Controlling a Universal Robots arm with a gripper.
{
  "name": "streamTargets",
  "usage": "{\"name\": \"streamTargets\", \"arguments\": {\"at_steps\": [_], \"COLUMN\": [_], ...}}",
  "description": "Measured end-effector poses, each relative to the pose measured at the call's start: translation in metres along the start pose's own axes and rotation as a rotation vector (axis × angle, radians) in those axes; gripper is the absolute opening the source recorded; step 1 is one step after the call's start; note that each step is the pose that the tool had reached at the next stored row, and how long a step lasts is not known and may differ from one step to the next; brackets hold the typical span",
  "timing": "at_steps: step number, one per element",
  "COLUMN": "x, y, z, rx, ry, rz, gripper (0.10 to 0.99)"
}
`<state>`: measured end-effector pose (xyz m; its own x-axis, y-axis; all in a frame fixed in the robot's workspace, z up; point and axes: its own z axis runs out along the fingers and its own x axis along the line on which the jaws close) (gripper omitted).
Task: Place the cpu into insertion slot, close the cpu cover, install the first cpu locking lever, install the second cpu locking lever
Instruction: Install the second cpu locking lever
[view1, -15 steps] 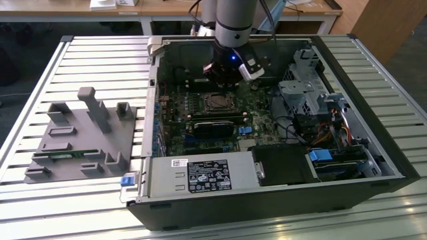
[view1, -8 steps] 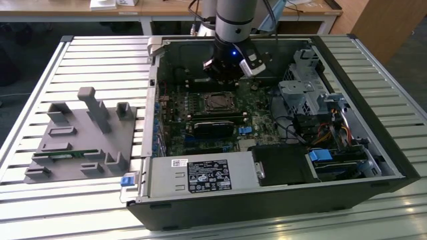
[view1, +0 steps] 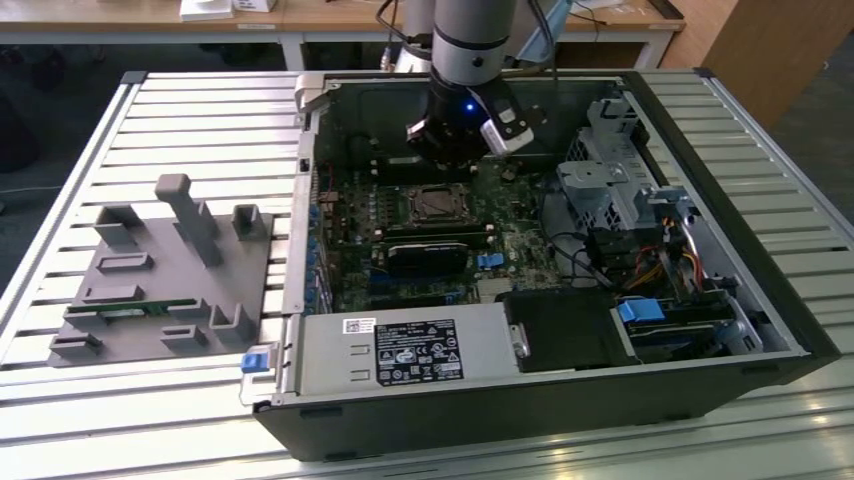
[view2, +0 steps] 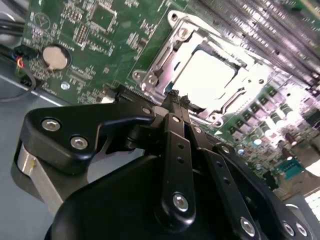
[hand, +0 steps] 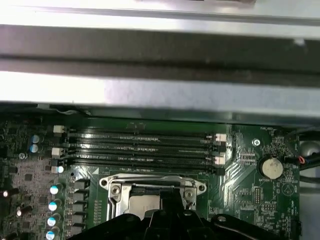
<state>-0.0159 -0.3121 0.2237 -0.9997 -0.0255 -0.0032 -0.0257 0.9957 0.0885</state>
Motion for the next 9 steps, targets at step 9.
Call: {"name": "streamTargets", "arguments": {"at_steps": [9], "x": [0.0006], "y": [-0.0244], "z": [-0.0021], "rx": [0.0], "ry": [0.0], "rz": [0.0], "gripper": [0.106]}}
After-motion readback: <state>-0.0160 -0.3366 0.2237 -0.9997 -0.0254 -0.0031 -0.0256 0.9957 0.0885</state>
